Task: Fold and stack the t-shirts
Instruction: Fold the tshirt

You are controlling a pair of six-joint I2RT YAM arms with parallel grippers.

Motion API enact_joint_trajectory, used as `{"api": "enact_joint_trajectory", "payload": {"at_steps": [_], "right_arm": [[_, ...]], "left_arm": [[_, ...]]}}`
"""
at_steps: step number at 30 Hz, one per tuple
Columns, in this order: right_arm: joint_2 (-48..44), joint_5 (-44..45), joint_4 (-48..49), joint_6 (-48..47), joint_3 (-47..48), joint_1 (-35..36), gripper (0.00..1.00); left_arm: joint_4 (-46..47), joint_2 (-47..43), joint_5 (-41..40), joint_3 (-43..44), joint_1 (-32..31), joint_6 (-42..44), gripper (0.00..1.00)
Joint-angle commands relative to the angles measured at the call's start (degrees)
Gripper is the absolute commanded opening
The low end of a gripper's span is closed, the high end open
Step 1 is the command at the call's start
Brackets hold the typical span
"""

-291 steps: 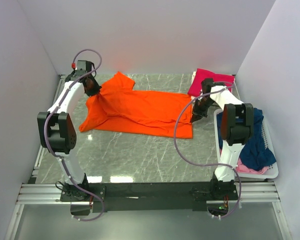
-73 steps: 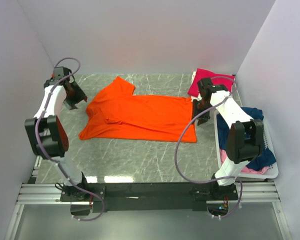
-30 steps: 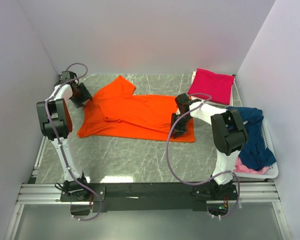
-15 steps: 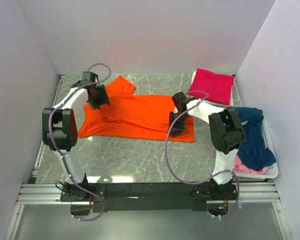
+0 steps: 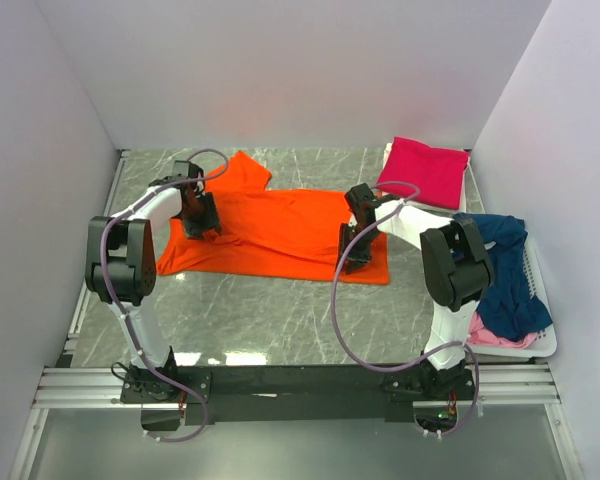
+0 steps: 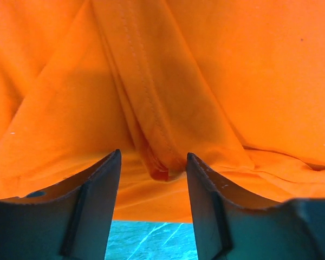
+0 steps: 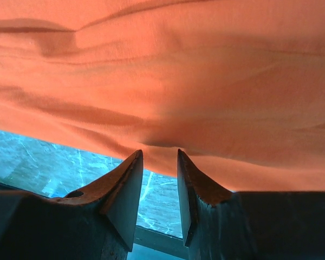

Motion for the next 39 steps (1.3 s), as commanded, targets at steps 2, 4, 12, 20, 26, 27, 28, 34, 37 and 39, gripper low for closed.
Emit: {"api": "enact_joint_trajectory", "payload": {"at_steps": [2, 4, 12, 20, 26, 27, 28, 34, 37, 39], "right_arm": [[-3.37, 0.68, 0.74, 0.93, -1.14, 0.50, 0.39], [-3.54, 0.68, 0.74, 1.02, -1.23, 0.59, 0.39], [-3.37, 0.76, 0.65, 1.37, -0.53, 0.94, 0.39], [-3.19, 1.12, -0.14, 1.64, 0.52, 1.12, 0.39], [-3.02, 1.38, -0.67, 1.90, 1.14, 1.12, 0.39], [-2.84, 1.38, -0.76, 2.07, 1.23, 1.12, 0.39], [-2.84, 1.38, -0.93, 1.99, 1.40, 1.03, 0.39], [-1.70, 1.20, -1.37, 2.34, 2.72, 1.12, 0.39], [-1.08, 1.20, -1.90, 2.34, 3.69, 1.12, 0.39], [-0.73, 1.20, -2.16, 2.25, 4.13, 1.12, 0.39]], "left_arm": [[1.49, 0.47, 2.43, 0.27, -0.67, 0.39, 0.55], [1.75, 0.83, 2.52, 0.53, -0.85, 0.30, 0.54], [2.02, 2.32, 4.10, 1.23, -0.94, 0.13, 0.30], [1.93, 4.34, 6.47, 5.62, -1.02, -0.23, 0.00], [0.97, 6.80, 7.79, 10.37, -1.29, -0.31, 0.00], [0.44, 7.50, 7.97, 11.85, -1.29, -0.40, 0.00], [0.26, 7.86, 8.06, 12.56, -1.38, -0.40, 0.00], [-1.23, 11.28, 9.64, 17.49, -2.17, 0.39, 0.00], [-2.02, 12.95, 11.13, 19.77, -2.52, 0.83, 0.00], [-2.37, 13.83, 11.48, 21.18, -2.78, 1.00, 0.00]]}}
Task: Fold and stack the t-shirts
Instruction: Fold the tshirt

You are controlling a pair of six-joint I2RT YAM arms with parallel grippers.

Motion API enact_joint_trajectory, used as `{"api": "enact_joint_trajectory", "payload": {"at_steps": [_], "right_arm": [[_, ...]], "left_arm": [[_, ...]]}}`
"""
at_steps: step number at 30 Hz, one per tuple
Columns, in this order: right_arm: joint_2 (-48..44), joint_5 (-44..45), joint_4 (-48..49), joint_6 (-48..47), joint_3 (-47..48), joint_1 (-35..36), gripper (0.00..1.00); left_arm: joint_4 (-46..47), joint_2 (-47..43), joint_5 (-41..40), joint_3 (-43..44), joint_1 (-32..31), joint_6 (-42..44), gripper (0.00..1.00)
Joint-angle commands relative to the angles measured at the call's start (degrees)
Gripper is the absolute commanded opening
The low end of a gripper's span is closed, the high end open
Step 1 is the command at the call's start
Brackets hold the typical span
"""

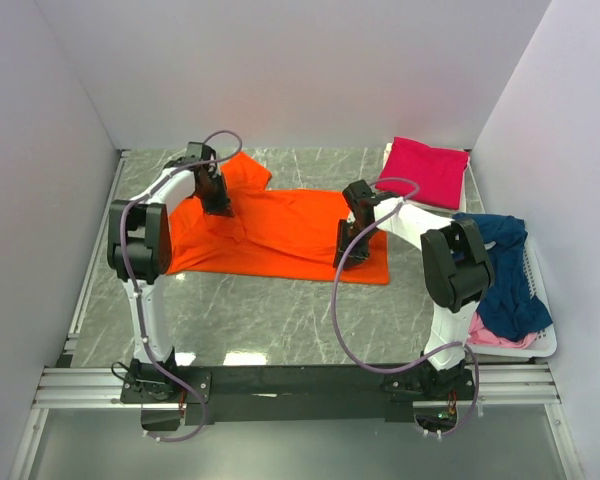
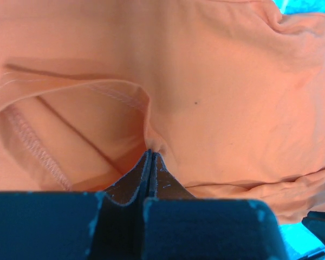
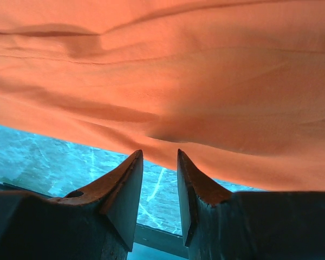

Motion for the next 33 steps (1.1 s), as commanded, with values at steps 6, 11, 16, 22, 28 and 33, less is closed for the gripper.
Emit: {"api": "enact_joint_trajectory", "payload": {"at_steps": [6, 11, 16, 22, 28, 33], "right_arm": [[1.30, 0.63, -2.58, 0.26, 4.88, 0.38, 0.39], [1.83, 0.55, -3.03, 0.08, 5.67, 0.46, 0.39], [2.10, 0.28, -2.85, 0.17, 5.41, 0.46, 0.39], [1.92, 0.20, -2.67, 0.17, 4.80, 0.38, 0.39], [1.84, 0.11, -2.58, 0.09, 4.53, 0.46, 0.39], [1.92, 0.11, -2.58, 0.17, 4.62, 0.46, 0.39]], "left_arm": [[-3.10, 3.37, 3.36, 7.65, -2.55, 2.82, 0.06], [-4.42, 4.70, 2.31, 9.67, -3.96, 3.70, 0.12], [-4.34, 4.87, 3.27, 9.85, -4.49, 3.71, 0.13], [-4.60, 5.49, 4.06, 10.38, -5.01, 3.79, 0.15], [-4.25, 4.88, 3.36, 10.21, -5.19, 3.44, 0.17], [-3.81, 5.05, 5.90, 10.21, -5.19, 3.71, 0.22]]}}
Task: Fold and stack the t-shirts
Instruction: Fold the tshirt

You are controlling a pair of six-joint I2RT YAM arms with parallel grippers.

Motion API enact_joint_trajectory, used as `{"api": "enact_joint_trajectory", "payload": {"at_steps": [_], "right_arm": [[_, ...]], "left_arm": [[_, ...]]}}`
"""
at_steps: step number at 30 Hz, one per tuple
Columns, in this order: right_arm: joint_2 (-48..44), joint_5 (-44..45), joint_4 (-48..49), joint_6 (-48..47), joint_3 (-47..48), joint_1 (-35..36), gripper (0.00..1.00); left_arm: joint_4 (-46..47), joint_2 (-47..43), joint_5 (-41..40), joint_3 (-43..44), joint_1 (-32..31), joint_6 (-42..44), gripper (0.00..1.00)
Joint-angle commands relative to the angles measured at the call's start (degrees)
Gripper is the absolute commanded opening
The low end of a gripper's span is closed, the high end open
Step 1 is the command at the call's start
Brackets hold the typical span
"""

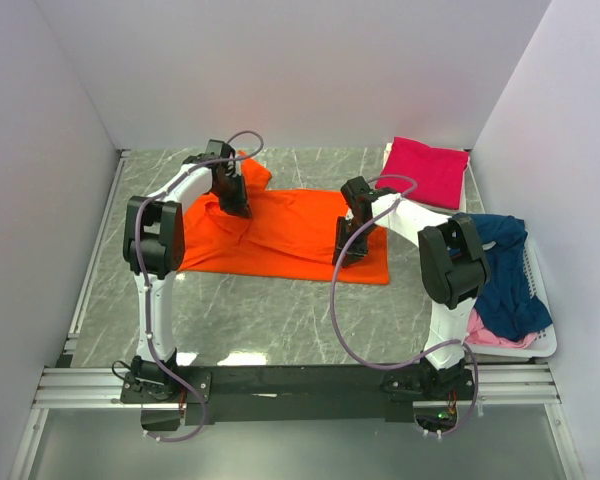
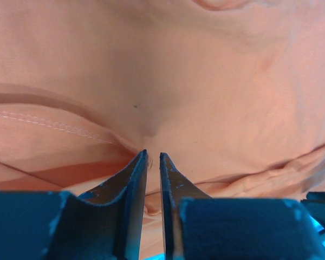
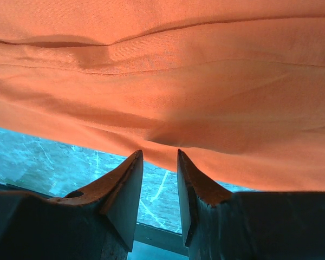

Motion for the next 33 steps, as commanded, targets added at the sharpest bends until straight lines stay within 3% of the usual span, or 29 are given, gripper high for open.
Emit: {"api": "enact_joint_trajectory", "payload": {"at_steps": [1, 14, 22, 27, 33], "right_arm": [[-0.15, 0.00, -0.53, 0.13, 1.12, 0.46, 0.39], [-0.42, 0.00, -0.44, 0.13, 0.68, 0.46, 0.39], [-0.33, 0.00, -0.53, -0.05, 0.86, 0.46, 0.39], [-0.33, -0.09, -0.53, -0.13, 0.95, 0.64, 0.39], [-0.24, 0.00, -0.71, -0.05, 1.21, 0.73, 0.39]], "left_arm": [[0.85, -0.72, 4.37, 1.70, -0.34, 0.80, 0.22], [3.05, -4.15, 7.20, 2.05, -0.07, 0.71, 0.27], [3.66, -8.54, -7.02, -4.09, 0.19, -1.84, 0.36], [4.28, -9.34, -9.59, -4.89, 0.28, -2.28, 0.44], [3.66, -8.45, -10.55, -4.18, 0.02, -2.19, 0.44]]}}
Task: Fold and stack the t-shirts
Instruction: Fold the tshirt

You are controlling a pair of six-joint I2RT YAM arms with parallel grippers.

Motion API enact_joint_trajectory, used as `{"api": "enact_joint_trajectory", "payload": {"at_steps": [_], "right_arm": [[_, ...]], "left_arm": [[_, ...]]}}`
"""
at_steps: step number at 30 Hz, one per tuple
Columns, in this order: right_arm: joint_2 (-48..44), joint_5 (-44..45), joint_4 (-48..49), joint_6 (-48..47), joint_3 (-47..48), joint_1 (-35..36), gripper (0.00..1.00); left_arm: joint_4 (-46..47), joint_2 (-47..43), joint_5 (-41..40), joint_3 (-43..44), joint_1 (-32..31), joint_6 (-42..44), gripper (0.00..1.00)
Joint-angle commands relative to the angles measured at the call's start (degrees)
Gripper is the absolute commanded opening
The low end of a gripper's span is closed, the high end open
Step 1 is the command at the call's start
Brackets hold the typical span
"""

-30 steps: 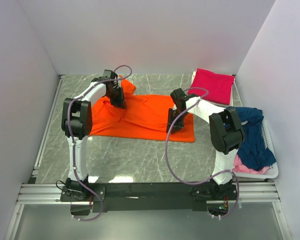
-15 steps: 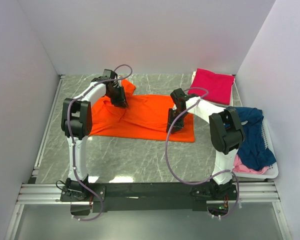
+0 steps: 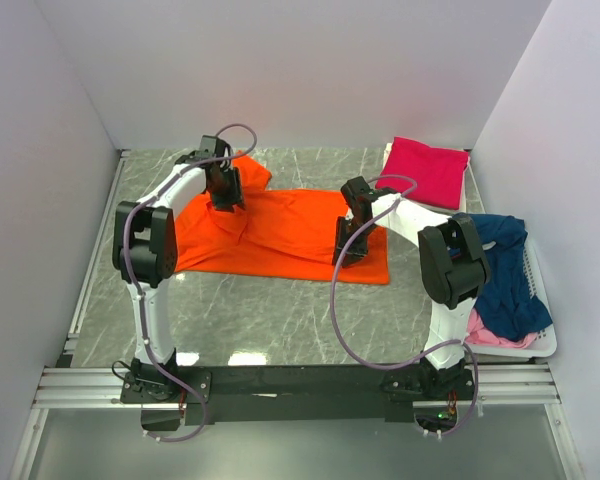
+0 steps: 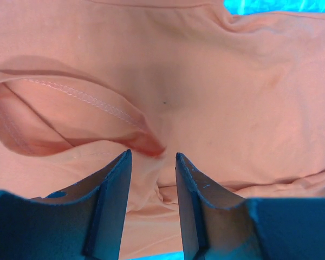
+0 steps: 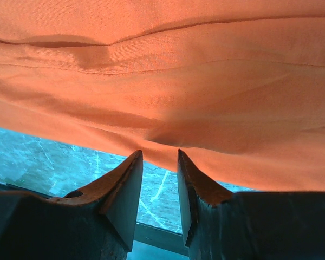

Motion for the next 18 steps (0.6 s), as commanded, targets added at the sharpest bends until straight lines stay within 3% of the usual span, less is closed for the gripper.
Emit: {"api": "enact_joint_trajectory", "payload": {"at_steps": [1, 6, 18], "right_arm": [[-0.15, 0.00, -0.71, -0.05, 1.21, 0.71, 0.40], [0.28, -0.26, -0.80, -0.05, 1.65, 0.88, 0.39], [0.81, -0.18, -1.32, 0.13, 2.44, 1.15, 0.40]], "left_arm": [[1.25, -2.12, -2.14, 0.12, -0.09, -0.42, 0.44], [6.26, -7.12, -1.79, -5.76, -0.18, -1.21, 0.45], [3.37, -2.30, -0.21, -4.82, -0.97, -1.65, 0.45]]}}
